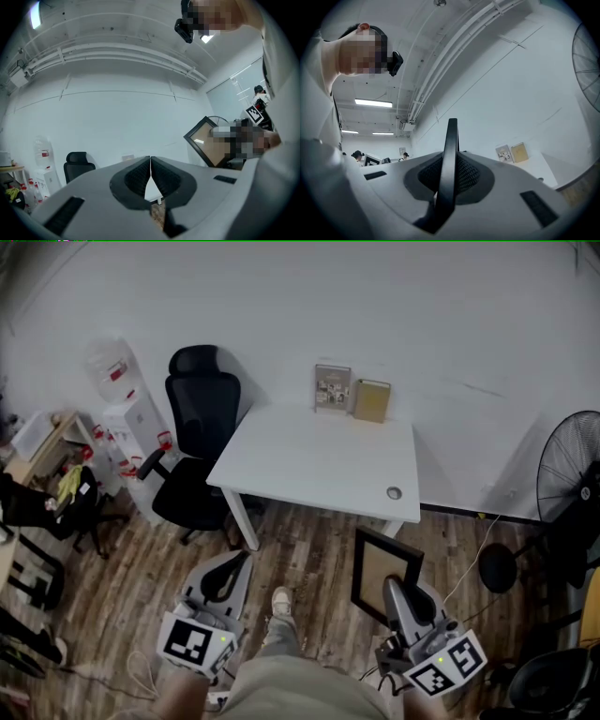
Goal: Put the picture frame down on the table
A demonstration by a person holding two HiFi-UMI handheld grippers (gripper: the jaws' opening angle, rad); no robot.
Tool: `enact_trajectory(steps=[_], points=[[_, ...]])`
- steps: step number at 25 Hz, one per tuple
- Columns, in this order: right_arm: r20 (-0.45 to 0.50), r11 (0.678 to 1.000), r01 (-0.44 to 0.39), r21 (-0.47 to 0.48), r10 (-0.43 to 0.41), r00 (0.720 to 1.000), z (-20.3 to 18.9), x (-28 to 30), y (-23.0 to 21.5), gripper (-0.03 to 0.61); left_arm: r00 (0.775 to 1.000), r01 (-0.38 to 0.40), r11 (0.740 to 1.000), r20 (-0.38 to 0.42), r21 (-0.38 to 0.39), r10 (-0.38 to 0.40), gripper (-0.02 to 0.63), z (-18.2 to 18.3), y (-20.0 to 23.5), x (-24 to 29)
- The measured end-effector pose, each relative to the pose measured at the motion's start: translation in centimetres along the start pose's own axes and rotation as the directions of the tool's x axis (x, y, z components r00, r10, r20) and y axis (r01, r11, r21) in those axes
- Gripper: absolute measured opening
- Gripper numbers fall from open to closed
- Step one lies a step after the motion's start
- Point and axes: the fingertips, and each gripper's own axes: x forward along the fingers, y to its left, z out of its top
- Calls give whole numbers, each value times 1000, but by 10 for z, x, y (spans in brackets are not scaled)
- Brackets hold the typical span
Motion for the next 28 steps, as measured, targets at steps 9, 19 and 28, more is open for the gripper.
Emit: enact_trajectory(steps=[9, 19, 28], points=[[-10, 999, 15, 44, -15, 1000, -12, 34, -23, 57, 1000, 13, 1000, 17, 5, -13, 25, -10, 21, 31], [-77, 997, 32, 65, -27, 997, -52, 101, -66, 55, 996, 3, 998, -83, -59, -7, 25, -62, 70, 86], [-181, 974, 83, 212, -44, 983, -107, 206, -118, 57, 977, 42, 990, -202, -136, -69, 25, -119, 133, 160]])
